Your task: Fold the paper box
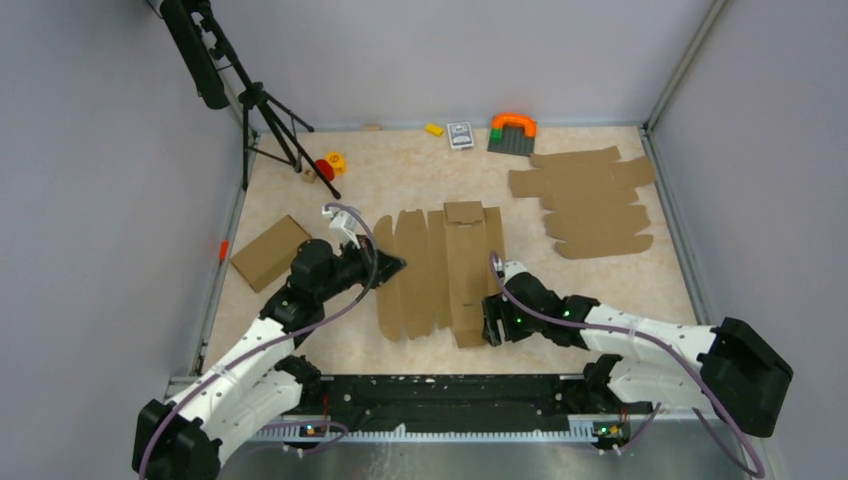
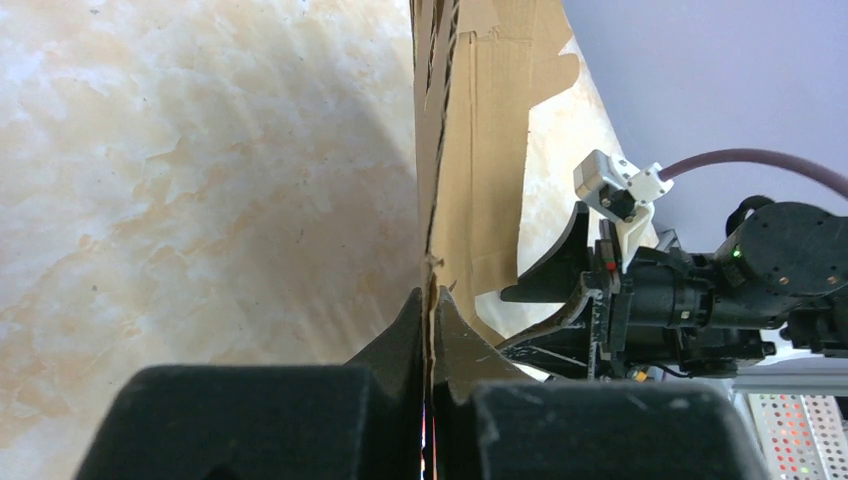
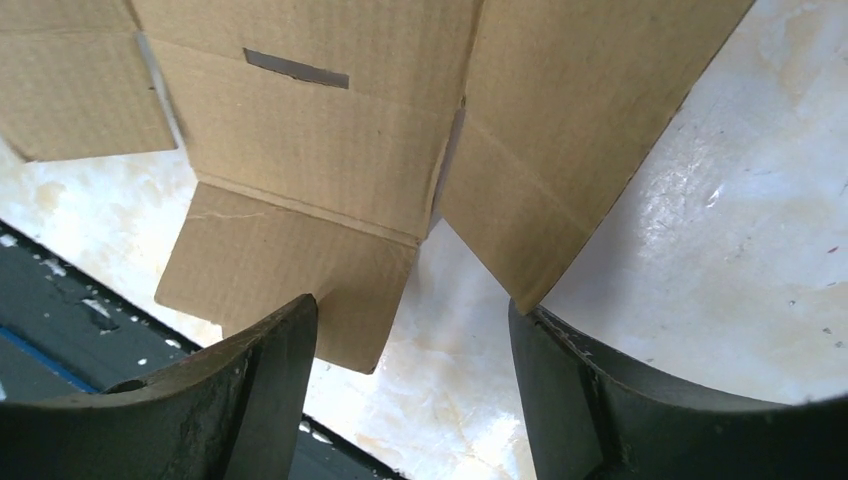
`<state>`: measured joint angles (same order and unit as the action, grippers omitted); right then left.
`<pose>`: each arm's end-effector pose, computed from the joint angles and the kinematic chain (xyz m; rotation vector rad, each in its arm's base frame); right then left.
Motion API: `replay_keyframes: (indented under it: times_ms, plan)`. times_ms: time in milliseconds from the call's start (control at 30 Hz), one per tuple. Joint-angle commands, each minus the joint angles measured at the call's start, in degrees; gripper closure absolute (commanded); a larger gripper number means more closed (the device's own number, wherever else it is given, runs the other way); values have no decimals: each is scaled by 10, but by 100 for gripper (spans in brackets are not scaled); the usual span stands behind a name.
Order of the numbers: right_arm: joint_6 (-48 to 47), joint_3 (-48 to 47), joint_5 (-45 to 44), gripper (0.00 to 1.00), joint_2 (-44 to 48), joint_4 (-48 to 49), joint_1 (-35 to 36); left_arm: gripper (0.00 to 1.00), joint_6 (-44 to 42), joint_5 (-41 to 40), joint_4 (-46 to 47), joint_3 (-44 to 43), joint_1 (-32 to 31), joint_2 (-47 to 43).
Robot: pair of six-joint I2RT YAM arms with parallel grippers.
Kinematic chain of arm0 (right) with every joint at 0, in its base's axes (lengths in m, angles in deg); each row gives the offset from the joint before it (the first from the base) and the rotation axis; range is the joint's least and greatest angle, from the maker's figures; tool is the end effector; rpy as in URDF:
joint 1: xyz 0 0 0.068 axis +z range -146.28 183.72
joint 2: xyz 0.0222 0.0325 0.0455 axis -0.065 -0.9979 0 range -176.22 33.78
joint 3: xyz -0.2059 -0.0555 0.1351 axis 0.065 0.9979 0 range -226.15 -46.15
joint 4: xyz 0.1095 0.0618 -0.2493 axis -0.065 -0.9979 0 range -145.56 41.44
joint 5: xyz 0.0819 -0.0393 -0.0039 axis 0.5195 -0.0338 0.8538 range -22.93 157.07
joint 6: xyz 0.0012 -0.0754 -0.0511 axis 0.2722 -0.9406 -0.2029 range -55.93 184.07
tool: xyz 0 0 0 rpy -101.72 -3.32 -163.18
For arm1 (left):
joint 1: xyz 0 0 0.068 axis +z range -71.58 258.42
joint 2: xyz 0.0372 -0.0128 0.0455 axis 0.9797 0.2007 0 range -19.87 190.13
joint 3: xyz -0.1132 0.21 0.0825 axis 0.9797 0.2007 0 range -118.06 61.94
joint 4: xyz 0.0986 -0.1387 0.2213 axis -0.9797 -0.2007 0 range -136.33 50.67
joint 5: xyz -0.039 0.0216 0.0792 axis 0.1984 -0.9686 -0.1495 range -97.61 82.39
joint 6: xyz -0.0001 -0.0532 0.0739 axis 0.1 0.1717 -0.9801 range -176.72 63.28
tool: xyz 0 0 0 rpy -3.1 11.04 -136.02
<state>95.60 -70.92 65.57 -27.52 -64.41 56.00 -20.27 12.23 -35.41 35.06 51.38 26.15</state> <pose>0.1524 0.1935 0.0946 -0.4533 2.5396 0.5616 0.2240 -0.1454 0.2189 0.0997 1.9616 -1.0725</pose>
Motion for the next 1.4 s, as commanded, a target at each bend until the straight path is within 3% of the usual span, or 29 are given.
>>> replay_keyframes:
  times_ms: [0,367,800,1067,1367]
  plan:
    - [-3,-14,-48,32,-17,10,19,100,41,10,42,-4,-1,9]
    - [-2,-20,-69,40,-46,60,40,100,85,38,78,1,-2,44]
    - [13,-3,-85,46,-26,66,49,100,178,15,149,35,-2,76]
    - [19,9,-105,48,-1,64,49,100,210,-31,121,40,-1,59]
    - [9,7,-69,63,13,60,49,100,197,-31,97,23,-2,83]
